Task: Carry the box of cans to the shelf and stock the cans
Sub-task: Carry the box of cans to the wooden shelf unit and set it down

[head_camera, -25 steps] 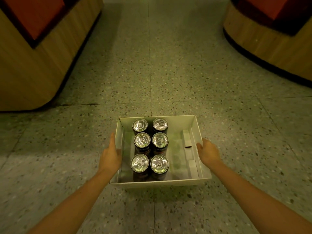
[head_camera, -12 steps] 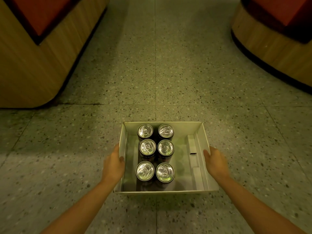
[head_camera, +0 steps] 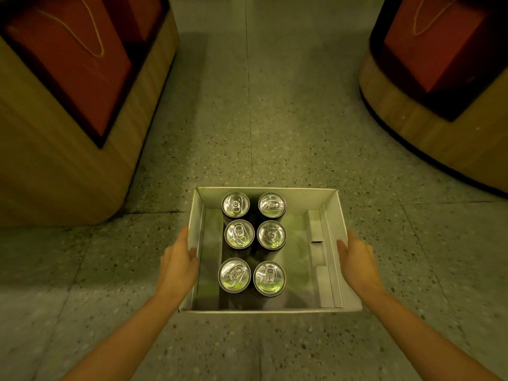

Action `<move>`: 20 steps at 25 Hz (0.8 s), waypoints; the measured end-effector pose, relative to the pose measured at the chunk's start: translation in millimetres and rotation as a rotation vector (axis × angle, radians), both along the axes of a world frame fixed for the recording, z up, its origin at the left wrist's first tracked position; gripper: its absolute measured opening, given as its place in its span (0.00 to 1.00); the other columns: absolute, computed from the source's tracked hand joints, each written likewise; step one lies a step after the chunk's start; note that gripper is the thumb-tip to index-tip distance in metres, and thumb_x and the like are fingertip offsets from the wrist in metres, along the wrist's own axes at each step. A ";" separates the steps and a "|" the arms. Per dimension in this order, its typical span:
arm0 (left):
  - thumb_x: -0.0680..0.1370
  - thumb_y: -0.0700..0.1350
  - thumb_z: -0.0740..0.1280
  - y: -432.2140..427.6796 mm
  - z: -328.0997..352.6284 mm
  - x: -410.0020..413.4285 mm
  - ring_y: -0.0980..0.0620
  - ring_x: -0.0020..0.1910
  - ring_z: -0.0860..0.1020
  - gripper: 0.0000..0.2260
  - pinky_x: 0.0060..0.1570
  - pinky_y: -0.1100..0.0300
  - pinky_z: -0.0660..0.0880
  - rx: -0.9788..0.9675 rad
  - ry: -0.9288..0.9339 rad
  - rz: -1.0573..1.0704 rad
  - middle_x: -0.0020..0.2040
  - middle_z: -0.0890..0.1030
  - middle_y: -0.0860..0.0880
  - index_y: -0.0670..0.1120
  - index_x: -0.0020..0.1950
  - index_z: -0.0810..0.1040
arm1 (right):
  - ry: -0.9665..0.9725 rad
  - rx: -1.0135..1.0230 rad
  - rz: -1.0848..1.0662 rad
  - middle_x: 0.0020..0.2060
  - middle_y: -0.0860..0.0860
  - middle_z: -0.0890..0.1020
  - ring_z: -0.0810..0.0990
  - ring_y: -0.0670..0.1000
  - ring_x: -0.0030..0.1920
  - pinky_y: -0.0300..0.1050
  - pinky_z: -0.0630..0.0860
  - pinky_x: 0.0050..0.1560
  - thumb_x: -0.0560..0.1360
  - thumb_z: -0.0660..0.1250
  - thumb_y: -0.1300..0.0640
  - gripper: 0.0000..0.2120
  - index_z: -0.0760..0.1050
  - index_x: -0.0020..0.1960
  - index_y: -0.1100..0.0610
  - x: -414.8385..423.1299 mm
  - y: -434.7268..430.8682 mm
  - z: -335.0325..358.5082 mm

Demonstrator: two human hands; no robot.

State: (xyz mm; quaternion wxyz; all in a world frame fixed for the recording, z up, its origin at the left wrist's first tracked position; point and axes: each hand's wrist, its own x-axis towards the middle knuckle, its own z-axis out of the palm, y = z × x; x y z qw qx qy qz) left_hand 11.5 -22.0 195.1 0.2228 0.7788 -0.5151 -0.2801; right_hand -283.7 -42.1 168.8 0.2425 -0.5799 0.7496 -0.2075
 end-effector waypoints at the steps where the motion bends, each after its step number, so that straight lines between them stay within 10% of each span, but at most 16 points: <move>1: 0.77 0.34 0.59 0.4 38.2 0.8 0.38 0.59 0.76 0.22 0.56 0.48 0.73 0.009 -0.004 0.002 0.62 0.77 0.38 0.44 0.71 0.63 | 0.004 0.005 0.004 0.41 0.61 0.81 0.78 0.58 0.37 0.50 0.76 0.38 0.78 0.55 0.62 0.11 0.72 0.56 0.66 0.7 0.1 35.6; 12: 0.78 0.36 0.58 -0.9 453.4 21.3 0.41 0.61 0.75 0.22 0.58 0.47 0.73 -0.020 -0.020 -0.018 0.63 0.76 0.42 0.48 0.71 0.62 | 0.034 0.031 -0.008 0.48 0.61 0.81 0.78 0.59 0.45 0.53 0.77 0.45 0.78 0.54 0.61 0.11 0.72 0.55 0.62 14.6 -9.6 440.2; 20: 0.75 0.34 0.58 -31.0 634.1 33.5 0.39 0.61 0.73 0.19 0.57 0.48 0.70 -0.122 -0.024 -0.058 0.61 0.77 0.42 0.45 0.65 0.69 | 0.107 -0.129 0.030 0.51 0.64 0.79 0.76 0.64 0.52 0.48 0.65 0.43 0.76 0.54 0.62 0.10 0.71 0.52 0.64 24.9 -42.9 642.1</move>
